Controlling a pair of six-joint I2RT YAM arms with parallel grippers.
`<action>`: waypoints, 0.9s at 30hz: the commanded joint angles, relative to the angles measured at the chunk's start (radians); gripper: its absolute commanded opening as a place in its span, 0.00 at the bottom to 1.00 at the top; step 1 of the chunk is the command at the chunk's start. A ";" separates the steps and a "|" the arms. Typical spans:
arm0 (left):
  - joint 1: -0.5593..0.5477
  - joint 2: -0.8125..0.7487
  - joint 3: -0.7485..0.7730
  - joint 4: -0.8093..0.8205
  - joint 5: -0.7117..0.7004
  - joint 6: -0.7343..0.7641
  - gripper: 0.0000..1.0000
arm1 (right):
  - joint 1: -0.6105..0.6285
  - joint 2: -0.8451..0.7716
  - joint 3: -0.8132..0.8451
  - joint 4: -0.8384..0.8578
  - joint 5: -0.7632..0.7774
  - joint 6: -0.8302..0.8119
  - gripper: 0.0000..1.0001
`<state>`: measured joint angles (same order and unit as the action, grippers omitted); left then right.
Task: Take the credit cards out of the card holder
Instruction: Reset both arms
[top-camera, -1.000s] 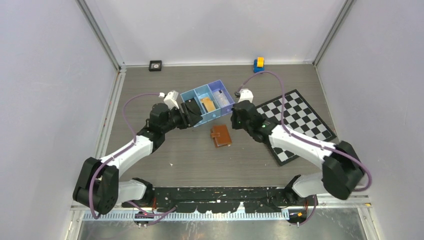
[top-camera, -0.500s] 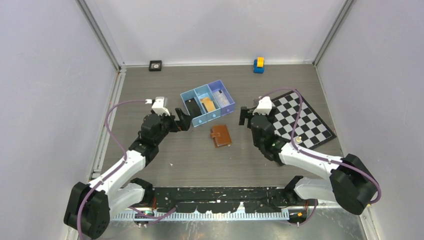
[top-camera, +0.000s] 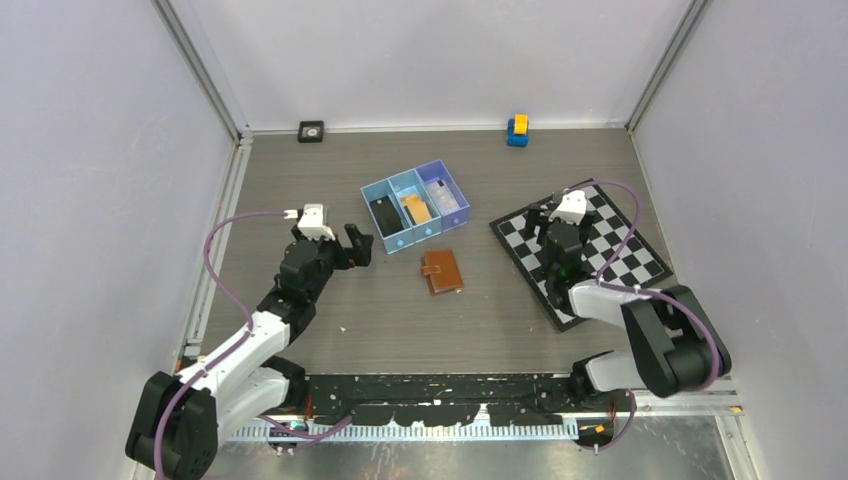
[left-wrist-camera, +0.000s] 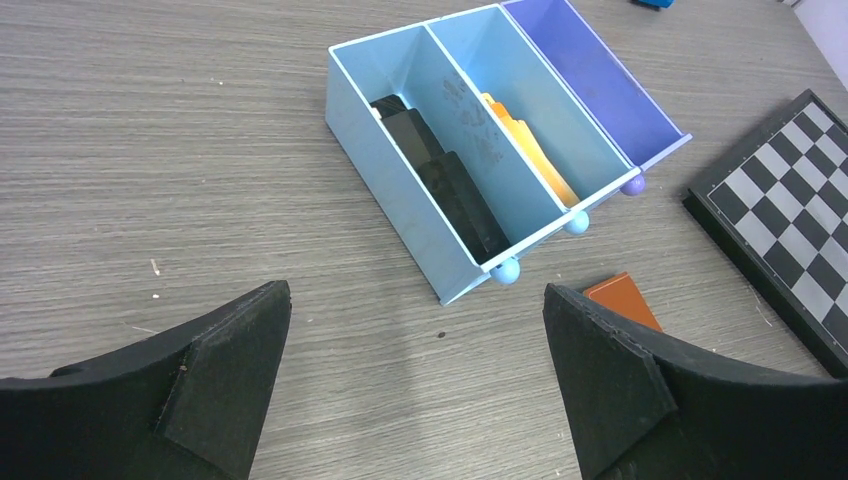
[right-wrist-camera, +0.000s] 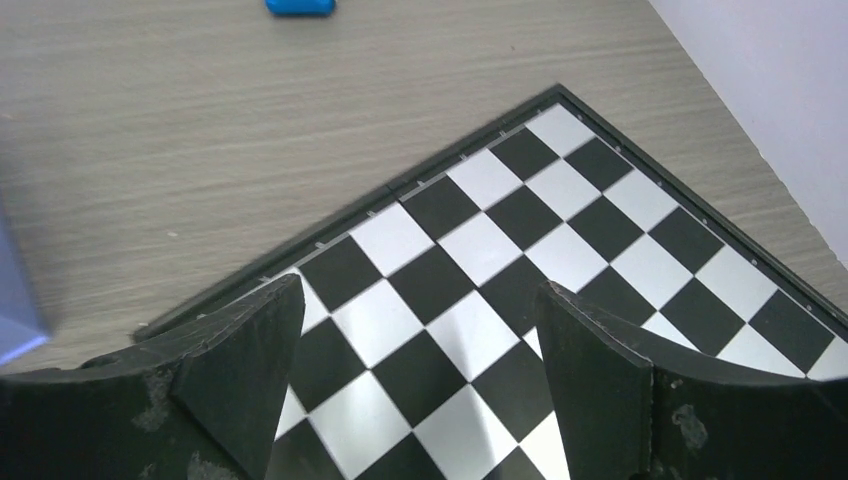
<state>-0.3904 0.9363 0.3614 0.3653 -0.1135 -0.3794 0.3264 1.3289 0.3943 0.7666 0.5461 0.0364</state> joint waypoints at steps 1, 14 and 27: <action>0.005 0.011 0.007 0.082 -0.012 0.029 1.00 | -0.063 0.087 -0.034 0.279 -0.037 -0.016 0.88; 0.005 0.035 0.018 0.068 -0.062 0.083 1.00 | -0.144 -0.165 -0.145 0.097 -0.132 -0.022 0.83; 0.005 0.013 -0.035 0.093 -0.188 0.236 1.00 | -0.219 0.249 -0.102 0.344 -0.015 0.073 0.91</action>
<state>-0.3904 0.9943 0.3527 0.3927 -0.2314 -0.2161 0.1558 1.6325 0.2035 1.1801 0.4801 0.0563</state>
